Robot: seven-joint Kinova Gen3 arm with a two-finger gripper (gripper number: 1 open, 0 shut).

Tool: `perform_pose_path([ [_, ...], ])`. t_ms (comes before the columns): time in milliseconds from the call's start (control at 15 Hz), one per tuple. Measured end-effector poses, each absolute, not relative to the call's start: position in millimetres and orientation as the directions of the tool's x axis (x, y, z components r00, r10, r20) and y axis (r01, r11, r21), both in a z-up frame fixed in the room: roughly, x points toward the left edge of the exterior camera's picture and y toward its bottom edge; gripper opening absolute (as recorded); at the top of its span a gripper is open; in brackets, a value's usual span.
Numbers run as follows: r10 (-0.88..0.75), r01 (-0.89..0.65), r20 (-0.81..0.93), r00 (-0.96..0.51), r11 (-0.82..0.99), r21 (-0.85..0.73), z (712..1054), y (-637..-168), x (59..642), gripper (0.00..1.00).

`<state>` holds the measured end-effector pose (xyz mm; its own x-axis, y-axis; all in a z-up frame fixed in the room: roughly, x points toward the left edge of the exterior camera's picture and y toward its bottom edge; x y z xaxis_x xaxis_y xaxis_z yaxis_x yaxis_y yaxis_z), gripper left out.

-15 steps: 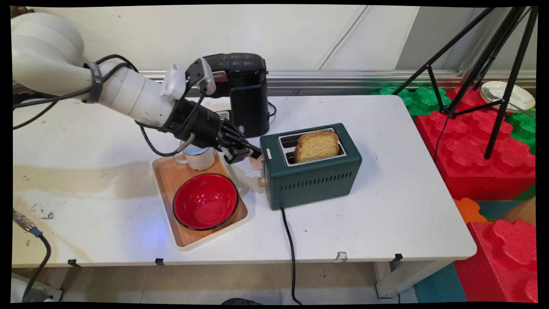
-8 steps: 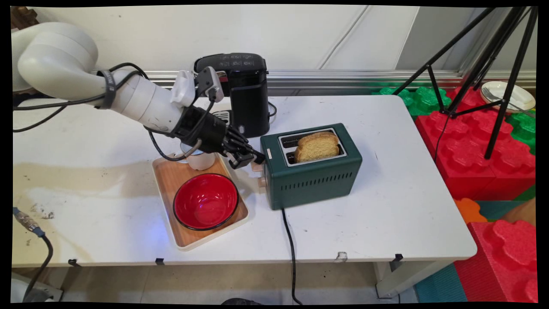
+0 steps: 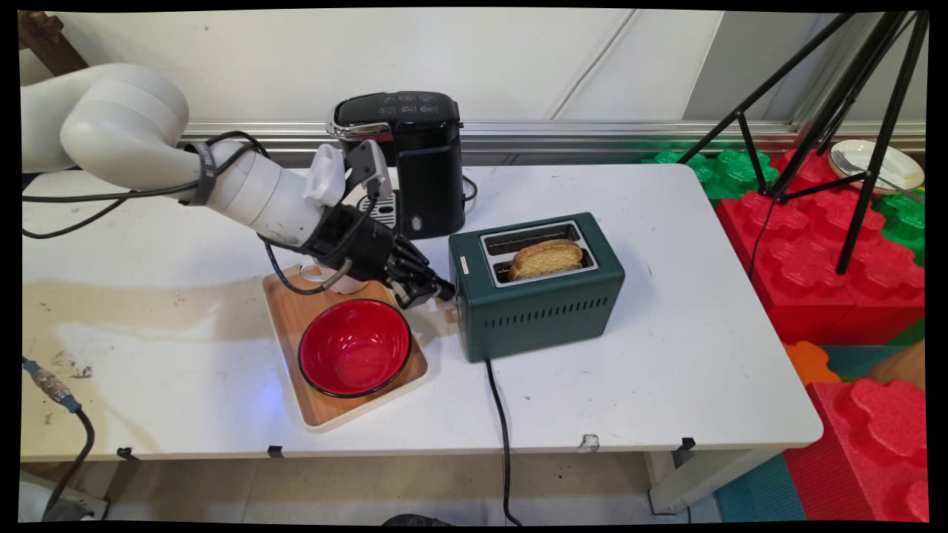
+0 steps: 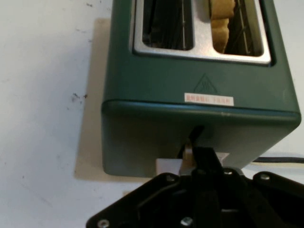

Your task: Press the toaster switch

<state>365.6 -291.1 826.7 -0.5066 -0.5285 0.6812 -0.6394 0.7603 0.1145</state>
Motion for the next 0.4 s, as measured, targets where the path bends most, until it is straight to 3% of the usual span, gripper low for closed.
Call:
perform_pose_path([
  [400, -0.515, -0.626, 0.678, -0.525, 0.773, 0.103, 818.5, -290.3, 370.8, 0.00],
])
